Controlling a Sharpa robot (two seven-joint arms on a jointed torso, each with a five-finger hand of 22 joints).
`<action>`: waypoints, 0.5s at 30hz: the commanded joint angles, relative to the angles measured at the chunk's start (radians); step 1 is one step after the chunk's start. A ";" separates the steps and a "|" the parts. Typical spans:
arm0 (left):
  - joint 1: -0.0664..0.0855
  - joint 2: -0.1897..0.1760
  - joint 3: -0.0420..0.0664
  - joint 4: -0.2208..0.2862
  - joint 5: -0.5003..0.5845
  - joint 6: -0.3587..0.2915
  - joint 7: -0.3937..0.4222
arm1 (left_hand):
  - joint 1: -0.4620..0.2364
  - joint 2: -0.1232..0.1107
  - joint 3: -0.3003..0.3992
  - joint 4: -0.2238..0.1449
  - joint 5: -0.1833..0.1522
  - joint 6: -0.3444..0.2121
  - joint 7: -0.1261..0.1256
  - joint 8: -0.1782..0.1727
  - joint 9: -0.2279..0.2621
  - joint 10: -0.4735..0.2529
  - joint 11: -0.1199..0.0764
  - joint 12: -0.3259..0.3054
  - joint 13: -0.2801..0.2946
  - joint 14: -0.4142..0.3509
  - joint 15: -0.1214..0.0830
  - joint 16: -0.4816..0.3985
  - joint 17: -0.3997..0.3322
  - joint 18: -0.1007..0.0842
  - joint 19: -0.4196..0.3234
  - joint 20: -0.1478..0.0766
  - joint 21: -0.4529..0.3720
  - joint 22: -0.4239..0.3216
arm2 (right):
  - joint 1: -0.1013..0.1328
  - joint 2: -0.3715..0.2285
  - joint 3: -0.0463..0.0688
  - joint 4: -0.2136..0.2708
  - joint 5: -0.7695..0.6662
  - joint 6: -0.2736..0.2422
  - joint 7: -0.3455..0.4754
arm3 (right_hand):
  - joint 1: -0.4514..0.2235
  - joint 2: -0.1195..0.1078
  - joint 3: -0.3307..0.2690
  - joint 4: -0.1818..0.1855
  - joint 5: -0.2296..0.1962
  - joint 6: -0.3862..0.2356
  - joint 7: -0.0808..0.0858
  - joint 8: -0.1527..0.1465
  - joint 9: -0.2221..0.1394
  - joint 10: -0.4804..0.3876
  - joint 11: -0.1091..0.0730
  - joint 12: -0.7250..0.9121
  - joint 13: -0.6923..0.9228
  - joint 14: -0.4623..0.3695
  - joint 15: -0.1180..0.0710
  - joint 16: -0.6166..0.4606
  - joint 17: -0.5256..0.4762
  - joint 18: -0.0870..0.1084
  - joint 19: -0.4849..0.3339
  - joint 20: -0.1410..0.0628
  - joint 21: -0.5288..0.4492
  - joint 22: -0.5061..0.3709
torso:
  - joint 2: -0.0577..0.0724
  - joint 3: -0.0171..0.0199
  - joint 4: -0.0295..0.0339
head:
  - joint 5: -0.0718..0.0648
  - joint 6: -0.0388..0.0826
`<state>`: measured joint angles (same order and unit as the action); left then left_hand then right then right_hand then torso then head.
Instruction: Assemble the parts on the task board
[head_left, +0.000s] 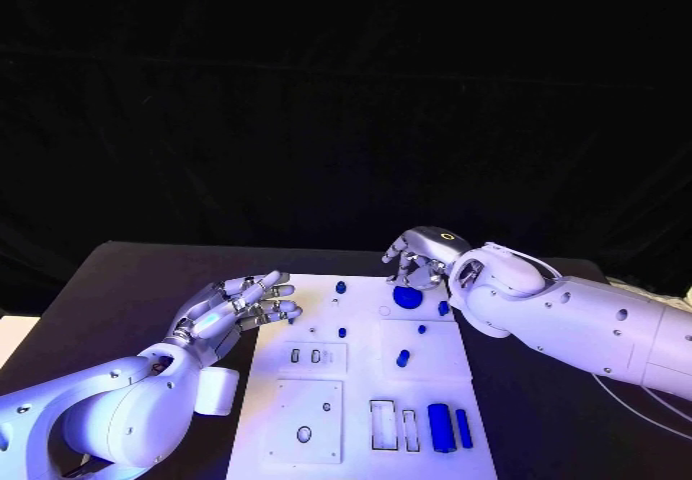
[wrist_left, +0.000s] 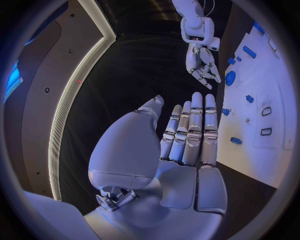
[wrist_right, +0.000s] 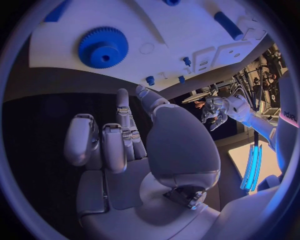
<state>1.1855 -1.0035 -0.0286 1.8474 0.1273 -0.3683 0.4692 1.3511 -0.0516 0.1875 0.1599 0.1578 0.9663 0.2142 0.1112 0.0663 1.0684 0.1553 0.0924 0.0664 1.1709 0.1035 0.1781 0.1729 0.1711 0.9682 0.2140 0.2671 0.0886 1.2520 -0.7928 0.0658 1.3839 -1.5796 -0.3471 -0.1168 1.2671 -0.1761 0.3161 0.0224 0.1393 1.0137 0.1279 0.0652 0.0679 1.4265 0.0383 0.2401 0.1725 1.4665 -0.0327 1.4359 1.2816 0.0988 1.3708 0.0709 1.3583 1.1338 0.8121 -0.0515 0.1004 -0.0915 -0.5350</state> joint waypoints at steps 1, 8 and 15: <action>0.002 0.004 0.001 0.000 0.001 0.021 0.003 | 0.002 -0.005 0.001 -0.008 -0.006 0.000 0.007 -0.005 -0.001 -0.002 0.007 -0.003 -0.001 -0.001 0.004 -0.004 0.001 0.013 0.004 0.005 -0.005 -0.002 | 0.001 -0.021 0.000 0.014 0.091 0.113 -0.078 | 0.004 -0.018 -0.068 0.023 0.017 -0.016 -0.008 0.001 0.001 0.030 -0.011 0.076 0.089 0.064 -0.013 0.014 0.021 -0.021 0.022 -0.010 0.021 0.036 | 0.000 0.0013 -0.0055 | -0.004 0.000; 0.002 0.008 0.001 -0.004 0.001 0.022 0.002 | 0.002 -0.005 0.001 -0.008 -0.006 0.000 0.007 -0.005 -0.001 -0.002 0.007 -0.003 -0.001 -0.001 0.004 -0.004 0.001 0.013 0.004 0.005 -0.005 -0.002 | 0.001 -0.038 0.001 0.011 0.095 0.167 -0.110 | 0.073 0.006 -0.238 0.145 0.033 -0.029 -0.003 0.005 0.004 -0.026 -0.004 0.650 0.750 0.073 -0.002 0.060 0.106 -0.032 0.045 -0.004 0.058 0.102 | 0.001 0.0032 -0.0061 | -0.007 -0.001; 0.002 0.011 0.000 -0.006 0.001 0.023 0.002 | 0.002 -0.005 0.001 -0.008 -0.006 0.000 0.007 -0.005 -0.001 -0.002 0.007 -0.003 -0.001 -0.001 0.004 -0.004 0.001 0.013 0.004 0.005 -0.005 -0.002 | 0.000 -0.030 0.001 -0.002 0.084 0.191 -0.118 | 0.104 0.005 -0.257 0.196 0.034 -0.023 0.002 0.008 0.005 -0.019 0.002 0.824 0.953 0.078 0.000 0.075 0.139 -0.036 0.053 0.002 0.071 0.126 | 0.001 0.0012 -0.0019 | -0.012 -0.003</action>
<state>1.1859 -0.9951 -0.0288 1.8404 0.1273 -0.3669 0.4670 1.3511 -0.0516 0.1875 0.1599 0.1578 0.9664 0.2142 0.1113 0.0663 1.0684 0.1553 0.0924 0.0665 1.1709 0.1035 0.1781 0.1728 0.1711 0.9682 0.2140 0.2671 0.0877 1.2520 -0.8245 0.0667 1.3835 -1.4972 -0.2059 -0.2102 1.3637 -0.1712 0.0581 0.2148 0.1687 0.9896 0.1286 0.0694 0.0719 1.4062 0.0363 1.0643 1.1242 1.4668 -0.0393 1.5066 1.3081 0.0804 1.4182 0.0736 1.4254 1.2595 0.8127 -0.0499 0.0970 -0.1024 -0.5373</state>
